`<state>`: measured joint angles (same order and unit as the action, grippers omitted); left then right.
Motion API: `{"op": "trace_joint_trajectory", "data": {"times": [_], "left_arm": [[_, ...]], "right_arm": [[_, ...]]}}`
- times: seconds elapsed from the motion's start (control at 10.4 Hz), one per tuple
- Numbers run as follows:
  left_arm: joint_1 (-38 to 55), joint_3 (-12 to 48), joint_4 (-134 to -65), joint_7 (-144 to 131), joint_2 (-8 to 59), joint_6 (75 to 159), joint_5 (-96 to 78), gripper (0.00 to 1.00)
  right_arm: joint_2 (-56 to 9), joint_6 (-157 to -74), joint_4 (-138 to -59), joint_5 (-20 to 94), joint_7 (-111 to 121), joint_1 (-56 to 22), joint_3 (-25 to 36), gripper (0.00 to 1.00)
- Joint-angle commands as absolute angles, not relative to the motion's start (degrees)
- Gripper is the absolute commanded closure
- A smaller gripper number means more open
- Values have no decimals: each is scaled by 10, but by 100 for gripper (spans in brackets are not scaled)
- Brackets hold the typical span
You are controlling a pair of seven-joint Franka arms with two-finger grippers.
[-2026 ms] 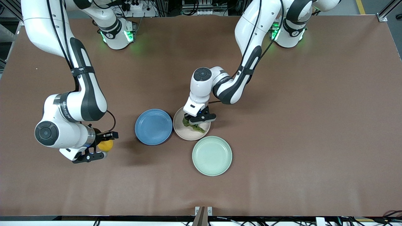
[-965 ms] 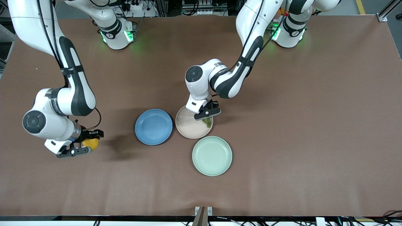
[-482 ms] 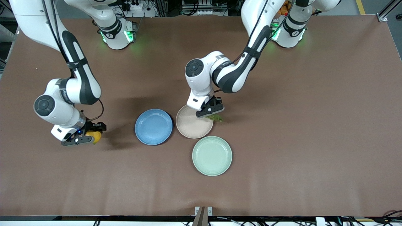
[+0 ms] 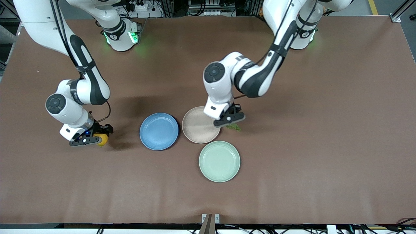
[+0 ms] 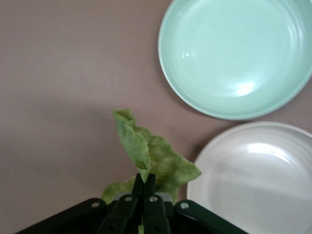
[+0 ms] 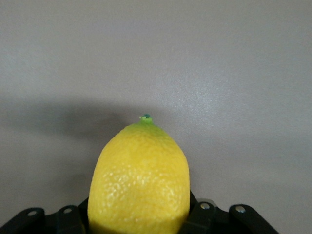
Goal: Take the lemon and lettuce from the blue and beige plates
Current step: 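Lower the lemon onto the table while the left gripper carries lettuce away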
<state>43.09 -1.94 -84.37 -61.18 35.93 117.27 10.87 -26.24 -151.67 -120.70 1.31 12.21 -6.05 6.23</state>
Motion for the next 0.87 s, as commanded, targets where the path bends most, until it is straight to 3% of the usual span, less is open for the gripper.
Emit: {"op": "trace_joint_trajectory", "data": {"times": [0.0,0.39,0.48,0.58,0.68,0.77], "left_arm": [[396,-18,-849,-564,327,1167,94,100],[355,-19,-853,-513,301,1172,34,100],[349,-18,-860,-513,293,1176,33,100],[346,-18,-875,-514,287,1192,33,100],[339,-18,-913,-516,269,1234,26,100],[337,-18,-978,-516,236,1297,23,100]], "right_arm": [[-285,-1549,-1210,7,151,-35,54,42],[-306,-1573,-1209,8,151,-31,54,41],[-306,-1573,-1208,10,151,-31,54,35],[-306,-1571,-1206,12,149,-32,54,12],[-302,-1565,-1205,13,148,-33,54,0],[-295,-1552,-1202,13,147,-35,54,0]]}}
